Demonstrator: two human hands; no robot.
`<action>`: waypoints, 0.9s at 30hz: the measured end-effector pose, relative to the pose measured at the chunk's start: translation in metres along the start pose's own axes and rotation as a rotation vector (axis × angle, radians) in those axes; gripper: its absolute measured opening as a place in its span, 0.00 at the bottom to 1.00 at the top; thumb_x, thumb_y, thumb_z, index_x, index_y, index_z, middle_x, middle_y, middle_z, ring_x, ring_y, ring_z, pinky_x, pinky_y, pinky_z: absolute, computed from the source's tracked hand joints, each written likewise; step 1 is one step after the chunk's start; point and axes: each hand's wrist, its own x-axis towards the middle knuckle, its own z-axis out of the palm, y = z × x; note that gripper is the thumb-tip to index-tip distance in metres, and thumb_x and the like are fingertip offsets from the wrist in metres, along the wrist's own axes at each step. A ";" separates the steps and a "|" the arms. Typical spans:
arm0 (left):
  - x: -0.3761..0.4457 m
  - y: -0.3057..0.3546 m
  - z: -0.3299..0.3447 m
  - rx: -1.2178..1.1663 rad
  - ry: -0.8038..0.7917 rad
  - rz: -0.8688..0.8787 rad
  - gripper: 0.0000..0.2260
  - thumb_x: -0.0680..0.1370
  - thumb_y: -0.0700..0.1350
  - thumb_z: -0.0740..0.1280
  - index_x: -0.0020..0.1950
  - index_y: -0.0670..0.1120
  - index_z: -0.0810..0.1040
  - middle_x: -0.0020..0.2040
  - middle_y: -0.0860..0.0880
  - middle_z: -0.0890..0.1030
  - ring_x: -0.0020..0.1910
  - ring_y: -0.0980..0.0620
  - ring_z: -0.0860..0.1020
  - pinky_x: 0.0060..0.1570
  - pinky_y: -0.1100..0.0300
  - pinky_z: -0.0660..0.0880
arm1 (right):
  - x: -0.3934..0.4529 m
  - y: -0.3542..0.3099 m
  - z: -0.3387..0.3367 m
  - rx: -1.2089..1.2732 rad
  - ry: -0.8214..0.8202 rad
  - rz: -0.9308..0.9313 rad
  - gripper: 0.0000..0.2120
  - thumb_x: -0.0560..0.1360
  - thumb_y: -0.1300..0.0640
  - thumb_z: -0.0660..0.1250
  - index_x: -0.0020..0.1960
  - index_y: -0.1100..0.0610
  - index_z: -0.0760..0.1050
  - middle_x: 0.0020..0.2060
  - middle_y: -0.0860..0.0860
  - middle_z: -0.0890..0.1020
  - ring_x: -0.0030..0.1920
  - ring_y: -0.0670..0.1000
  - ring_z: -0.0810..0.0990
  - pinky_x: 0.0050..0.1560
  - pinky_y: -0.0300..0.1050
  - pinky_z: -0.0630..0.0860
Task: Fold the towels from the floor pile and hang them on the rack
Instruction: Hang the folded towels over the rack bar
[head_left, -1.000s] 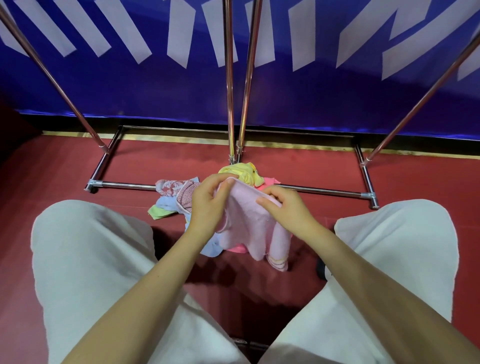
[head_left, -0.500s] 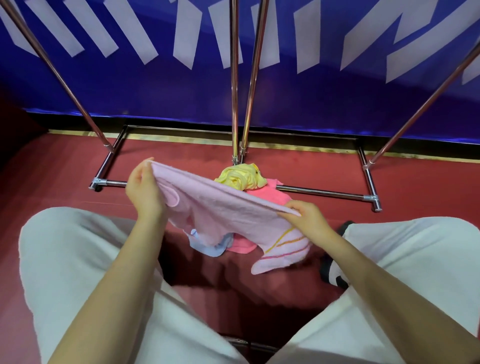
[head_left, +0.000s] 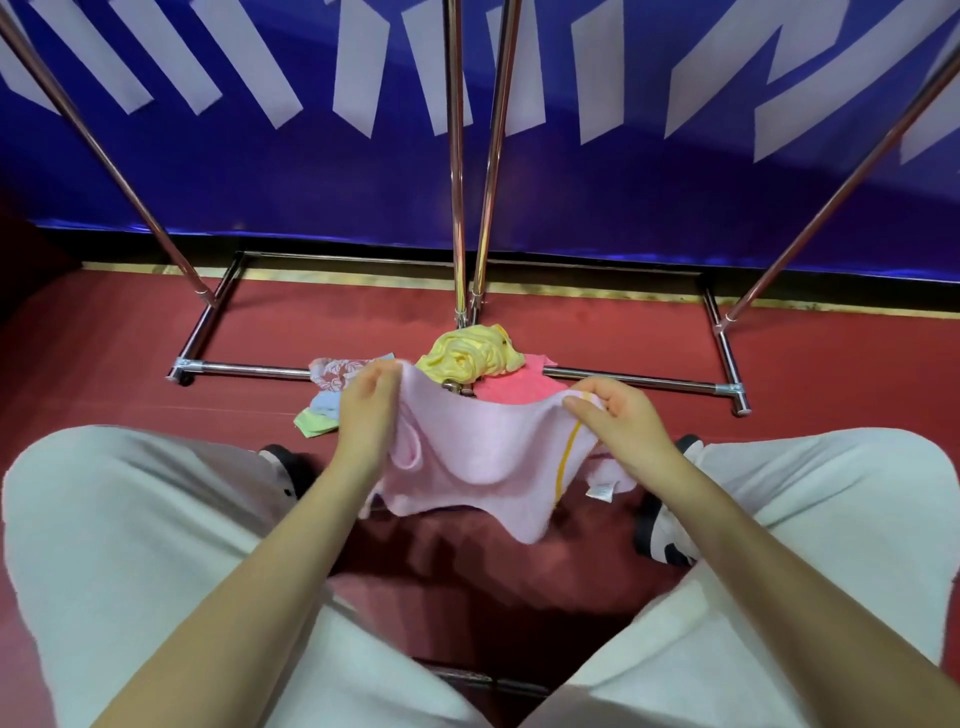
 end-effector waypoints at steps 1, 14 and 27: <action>-0.006 -0.003 0.006 0.023 -0.075 0.028 0.09 0.80 0.38 0.60 0.49 0.47 0.79 0.46 0.55 0.79 0.44 0.62 0.75 0.40 0.80 0.67 | -0.001 -0.003 0.001 -0.007 -0.011 -0.011 0.03 0.77 0.61 0.66 0.45 0.59 0.78 0.42 0.56 0.82 0.41 0.46 0.76 0.43 0.37 0.71; -0.049 -0.007 0.049 -0.156 -0.451 0.121 0.03 0.76 0.43 0.68 0.43 0.48 0.80 0.39 0.54 0.80 0.41 0.62 0.76 0.45 0.68 0.72 | 0.004 -0.027 0.012 0.116 -0.081 -0.181 0.09 0.77 0.63 0.66 0.45 0.49 0.78 0.38 0.38 0.81 0.42 0.36 0.77 0.46 0.32 0.71; -0.021 -0.008 0.021 0.087 -0.202 0.320 0.07 0.76 0.38 0.70 0.52 0.46 0.84 0.40 0.52 0.75 0.41 0.67 0.73 0.47 0.74 0.66 | 0.016 -0.006 0.010 -0.297 -0.101 -0.147 0.14 0.77 0.52 0.66 0.34 0.51 0.70 0.28 0.45 0.70 0.31 0.43 0.67 0.37 0.44 0.65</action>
